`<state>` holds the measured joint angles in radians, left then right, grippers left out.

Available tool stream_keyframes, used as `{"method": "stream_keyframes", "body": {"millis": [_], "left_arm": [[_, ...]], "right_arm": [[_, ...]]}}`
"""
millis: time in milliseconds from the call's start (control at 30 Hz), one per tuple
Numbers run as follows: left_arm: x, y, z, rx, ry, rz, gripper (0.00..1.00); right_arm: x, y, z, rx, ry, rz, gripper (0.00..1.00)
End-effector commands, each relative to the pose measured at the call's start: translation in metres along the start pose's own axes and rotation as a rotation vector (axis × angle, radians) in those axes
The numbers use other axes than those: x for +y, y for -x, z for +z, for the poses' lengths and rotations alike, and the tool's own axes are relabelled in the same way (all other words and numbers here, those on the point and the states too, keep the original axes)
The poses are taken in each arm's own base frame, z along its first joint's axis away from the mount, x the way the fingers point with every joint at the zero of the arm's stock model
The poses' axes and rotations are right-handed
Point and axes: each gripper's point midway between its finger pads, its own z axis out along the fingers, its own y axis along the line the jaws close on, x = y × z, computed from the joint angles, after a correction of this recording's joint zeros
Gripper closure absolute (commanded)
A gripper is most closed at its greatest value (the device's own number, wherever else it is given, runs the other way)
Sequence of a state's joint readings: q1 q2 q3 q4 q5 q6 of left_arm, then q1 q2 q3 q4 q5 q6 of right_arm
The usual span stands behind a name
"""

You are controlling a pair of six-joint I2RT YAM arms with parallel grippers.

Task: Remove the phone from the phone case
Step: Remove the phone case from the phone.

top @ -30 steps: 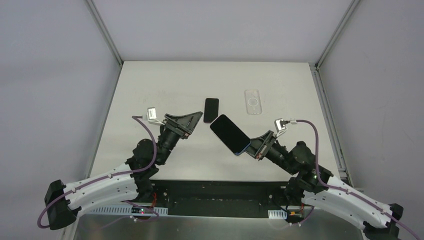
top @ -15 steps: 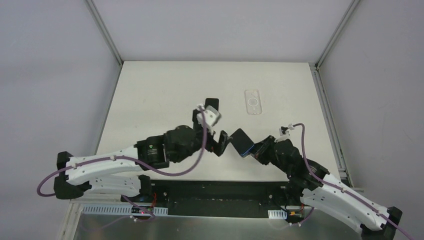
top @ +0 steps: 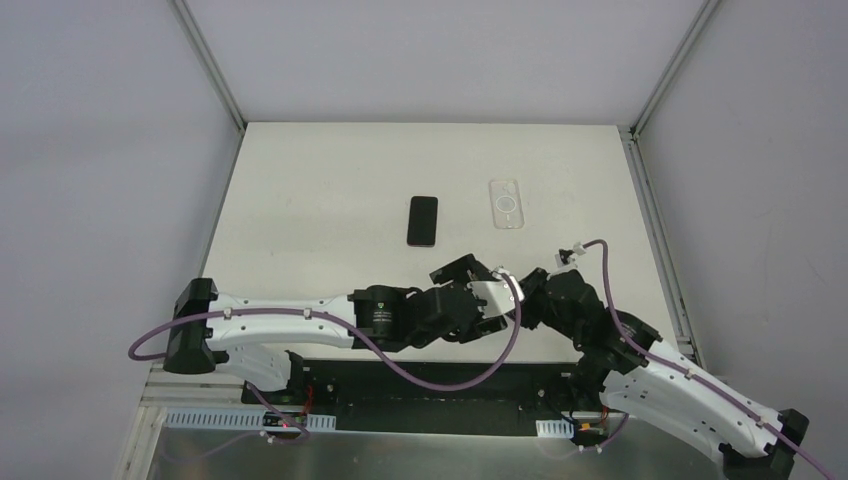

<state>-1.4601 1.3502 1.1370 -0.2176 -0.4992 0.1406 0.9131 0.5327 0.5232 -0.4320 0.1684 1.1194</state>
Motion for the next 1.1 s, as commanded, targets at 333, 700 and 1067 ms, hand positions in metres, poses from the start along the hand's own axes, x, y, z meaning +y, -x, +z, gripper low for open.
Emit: {"method": "stream_keyframes", "body": {"millis": [333,700,1067], "left_arm": [[0.006,0.02,0.015,0.0,0.082,0.03,0.26],[-0.006,0.008,0.015,0.013,0.026,-0.002,0.23],[0.007,-0.001,0.031,0.068,0.14,0.037,0.47]], "right_arm": [[0.045,0.002,-0.013,0.026,0.132,0.053,1.0],[0.045,0.003,-0.013,0.017,0.143,0.066,1.0],[0.045,0.0,-0.013,0.033,0.15,0.082,1.0]]}}
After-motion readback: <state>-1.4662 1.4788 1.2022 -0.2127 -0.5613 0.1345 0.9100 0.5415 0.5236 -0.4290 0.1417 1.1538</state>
